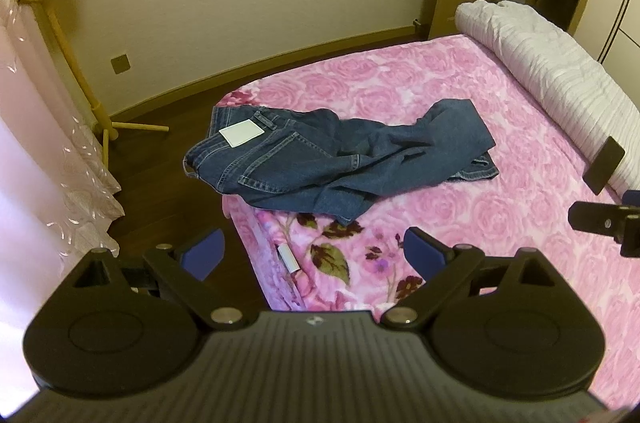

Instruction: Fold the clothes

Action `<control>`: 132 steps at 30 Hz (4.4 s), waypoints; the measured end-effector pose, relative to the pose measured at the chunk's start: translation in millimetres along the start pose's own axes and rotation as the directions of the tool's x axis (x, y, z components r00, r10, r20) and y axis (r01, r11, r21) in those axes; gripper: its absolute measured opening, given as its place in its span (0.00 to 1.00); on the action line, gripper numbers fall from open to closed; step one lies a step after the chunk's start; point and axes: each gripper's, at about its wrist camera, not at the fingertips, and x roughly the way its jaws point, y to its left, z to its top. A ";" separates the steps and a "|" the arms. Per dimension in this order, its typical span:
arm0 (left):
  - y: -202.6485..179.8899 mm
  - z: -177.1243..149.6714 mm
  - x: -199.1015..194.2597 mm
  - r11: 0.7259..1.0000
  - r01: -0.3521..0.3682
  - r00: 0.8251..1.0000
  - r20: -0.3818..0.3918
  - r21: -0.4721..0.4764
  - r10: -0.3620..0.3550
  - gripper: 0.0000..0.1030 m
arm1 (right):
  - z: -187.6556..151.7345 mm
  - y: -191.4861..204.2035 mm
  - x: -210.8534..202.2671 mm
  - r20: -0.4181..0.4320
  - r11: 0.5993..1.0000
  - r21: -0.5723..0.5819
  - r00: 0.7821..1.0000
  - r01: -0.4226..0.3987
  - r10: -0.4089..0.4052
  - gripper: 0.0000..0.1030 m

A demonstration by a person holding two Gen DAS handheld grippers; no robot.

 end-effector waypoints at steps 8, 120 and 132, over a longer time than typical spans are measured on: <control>-4.7 0.3 -0.3 0.999 -0.027 1.000 -0.015 0.036 0.028 0.92 | 0.9 -0.9 0.8 -0.004 1.000 0.000 1.000 0.000 0.000 1.00; 136.2 93.3 209.0 0.255 0.680 0.651 -0.406 0.688 -0.641 0.10 | 85.5 107.0 204.8 -0.207 0.695 -0.641 0.945 -0.327 0.253 0.20; -101.3 -87.2 13.1 -0.121 0.677 0.480 -0.560 0.726 -0.676 0.10 | -98.8 -48.1 -29.5 -0.037 0.772 -0.636 0.999 0.000 -0.030 0.17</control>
